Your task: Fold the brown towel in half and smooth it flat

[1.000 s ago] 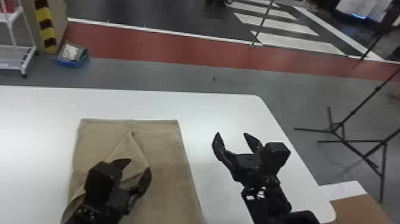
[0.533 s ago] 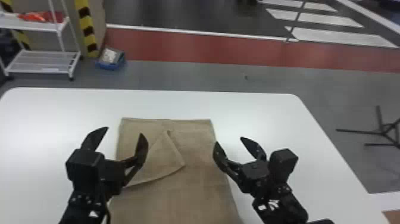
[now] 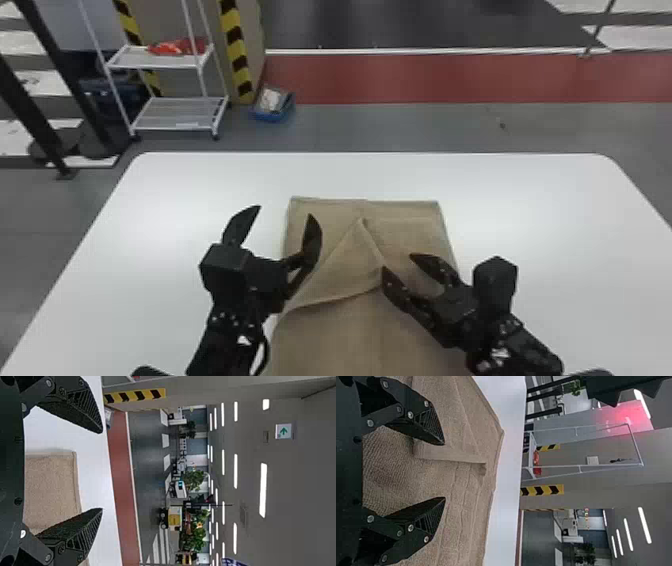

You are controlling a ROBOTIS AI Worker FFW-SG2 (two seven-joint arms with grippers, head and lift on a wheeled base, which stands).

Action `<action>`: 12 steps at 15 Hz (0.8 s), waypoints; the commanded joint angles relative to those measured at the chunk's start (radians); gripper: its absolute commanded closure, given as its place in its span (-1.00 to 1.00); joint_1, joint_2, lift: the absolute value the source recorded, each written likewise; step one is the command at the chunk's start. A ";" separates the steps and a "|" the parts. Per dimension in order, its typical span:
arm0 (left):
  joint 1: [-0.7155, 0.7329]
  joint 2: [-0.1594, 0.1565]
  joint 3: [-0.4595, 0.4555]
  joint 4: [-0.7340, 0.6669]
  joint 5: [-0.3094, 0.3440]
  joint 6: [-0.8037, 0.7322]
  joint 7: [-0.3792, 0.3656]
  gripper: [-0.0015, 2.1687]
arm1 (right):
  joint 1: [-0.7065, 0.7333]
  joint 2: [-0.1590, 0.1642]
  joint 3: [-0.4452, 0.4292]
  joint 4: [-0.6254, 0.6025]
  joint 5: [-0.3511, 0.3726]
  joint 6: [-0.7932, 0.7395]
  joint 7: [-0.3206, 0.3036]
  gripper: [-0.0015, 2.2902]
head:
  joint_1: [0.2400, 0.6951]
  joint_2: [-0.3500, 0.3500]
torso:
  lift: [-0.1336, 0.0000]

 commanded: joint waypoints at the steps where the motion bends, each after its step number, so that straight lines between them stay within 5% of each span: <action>1: -0.005 -0.001 -0.002 0.008 0.000 0.000 -0.002 -0.81 | -0.014 0.000 0.015 0.002 0.007 0.039 0.024 -0.59 | 1.00 0.12 | -0.75; 5: -0.009 -0.001 -0.006 0.022 0.000 0.000 -0.002 -0.81 | -0.026 0.001 0.034 0.002 0.018 0.085 0.035 -0.41 | 1.00 0.19 | -0.75; 9: -0.012 -0.001 -0.003 0.028 0.000 0.000 -0.002 -0.81 | -0.025 0.001 0.031 -0.005 0.015 0.088 0.035 0.17 | 1.00 0.20 | -0.75; 12: -0.012 0.000 -0.002 0.028 0.000 0.000 -0.002 -0.81 | -0.011 0.000 -0.003 -0.037 0.005 0.088 0.036 0.19 | 1.00 0.20 | -0.75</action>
